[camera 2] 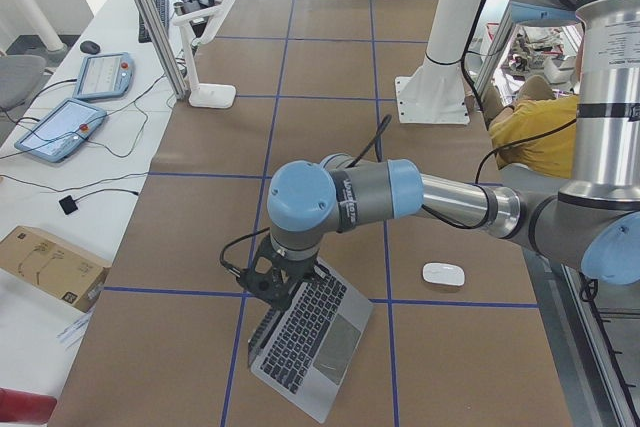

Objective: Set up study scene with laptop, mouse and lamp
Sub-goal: 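Carry the open silver laptop in the left gripper toward the table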

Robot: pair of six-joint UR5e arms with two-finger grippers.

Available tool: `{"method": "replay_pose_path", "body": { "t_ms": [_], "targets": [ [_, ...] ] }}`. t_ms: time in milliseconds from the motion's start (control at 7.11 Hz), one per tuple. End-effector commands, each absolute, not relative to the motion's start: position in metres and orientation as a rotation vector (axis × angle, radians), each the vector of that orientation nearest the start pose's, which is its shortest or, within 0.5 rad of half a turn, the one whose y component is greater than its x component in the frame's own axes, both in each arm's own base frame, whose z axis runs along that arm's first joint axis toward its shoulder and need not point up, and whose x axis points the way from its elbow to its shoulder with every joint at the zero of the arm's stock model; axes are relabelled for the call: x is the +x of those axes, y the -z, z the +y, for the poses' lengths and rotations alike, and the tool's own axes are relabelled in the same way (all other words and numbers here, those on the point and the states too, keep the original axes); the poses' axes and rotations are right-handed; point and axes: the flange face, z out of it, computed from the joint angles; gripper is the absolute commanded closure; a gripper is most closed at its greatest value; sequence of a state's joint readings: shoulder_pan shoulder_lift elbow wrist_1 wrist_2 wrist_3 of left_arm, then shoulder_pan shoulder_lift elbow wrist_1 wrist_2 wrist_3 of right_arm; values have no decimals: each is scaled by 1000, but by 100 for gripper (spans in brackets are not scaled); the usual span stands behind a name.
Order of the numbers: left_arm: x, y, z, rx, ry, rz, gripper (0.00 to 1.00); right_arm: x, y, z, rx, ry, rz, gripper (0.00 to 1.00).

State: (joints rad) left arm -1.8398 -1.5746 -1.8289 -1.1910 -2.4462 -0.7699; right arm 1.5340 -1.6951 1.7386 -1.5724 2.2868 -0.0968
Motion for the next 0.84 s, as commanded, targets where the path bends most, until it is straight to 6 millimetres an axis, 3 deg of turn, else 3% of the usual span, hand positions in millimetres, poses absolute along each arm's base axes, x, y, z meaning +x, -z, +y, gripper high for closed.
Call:
{"method": "replay_pose_path", "body": {
  "t_ms": [0, 422, 703],
  "targets": [
    [-129, -494, -500, -279, 846, 901, 100, 52, -639, -444, 58, 138, -716, 0],
    [-53, -393, -567, -279, 801, 933, 100, 52, -641, -444, 54, 135, -716, 0],
    [14, -327, -591, -355, 867, 937, 100, 51, -640, -445, 54, 134, -716, 0]
  ]
}}
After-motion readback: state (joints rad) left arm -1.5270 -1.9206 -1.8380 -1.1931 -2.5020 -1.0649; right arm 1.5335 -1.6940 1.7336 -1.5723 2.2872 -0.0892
